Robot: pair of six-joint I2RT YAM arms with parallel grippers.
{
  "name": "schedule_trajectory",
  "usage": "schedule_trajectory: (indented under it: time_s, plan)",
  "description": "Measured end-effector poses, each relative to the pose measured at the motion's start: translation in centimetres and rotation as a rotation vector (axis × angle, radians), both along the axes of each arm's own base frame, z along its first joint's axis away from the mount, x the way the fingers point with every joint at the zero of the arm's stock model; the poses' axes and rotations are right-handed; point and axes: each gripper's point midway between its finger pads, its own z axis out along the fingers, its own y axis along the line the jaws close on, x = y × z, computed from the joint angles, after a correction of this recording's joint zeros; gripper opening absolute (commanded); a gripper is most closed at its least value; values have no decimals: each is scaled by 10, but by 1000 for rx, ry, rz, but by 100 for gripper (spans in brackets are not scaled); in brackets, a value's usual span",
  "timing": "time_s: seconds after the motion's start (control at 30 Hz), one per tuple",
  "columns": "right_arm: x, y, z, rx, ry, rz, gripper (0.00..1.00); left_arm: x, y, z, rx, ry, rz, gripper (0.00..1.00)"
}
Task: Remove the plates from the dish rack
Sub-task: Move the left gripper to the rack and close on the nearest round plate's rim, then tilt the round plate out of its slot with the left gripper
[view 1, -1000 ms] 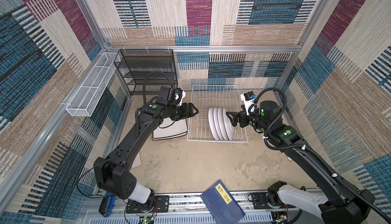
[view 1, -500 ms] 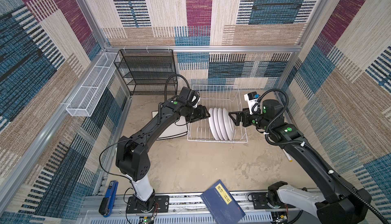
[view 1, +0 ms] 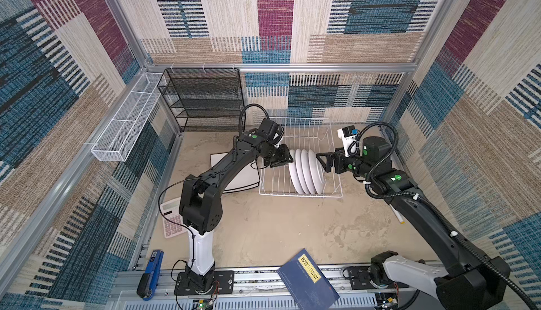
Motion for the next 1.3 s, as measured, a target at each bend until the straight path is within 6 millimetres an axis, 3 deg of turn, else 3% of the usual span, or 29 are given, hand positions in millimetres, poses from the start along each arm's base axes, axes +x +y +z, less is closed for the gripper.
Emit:
schedule_trajectory:
  time_s: [0.47,0.83,1.3]
  plan:
    - [10,4,9,33,-29,-1,99,-12,-18,-19,6,42,19,31]
    - [10,4,6,43,-23,-3,99,-13,-23,-19,-39,50,87,23]
    - [16,5,7,50,-31,1,99,-11,-33,-10,-94,45,92,2]
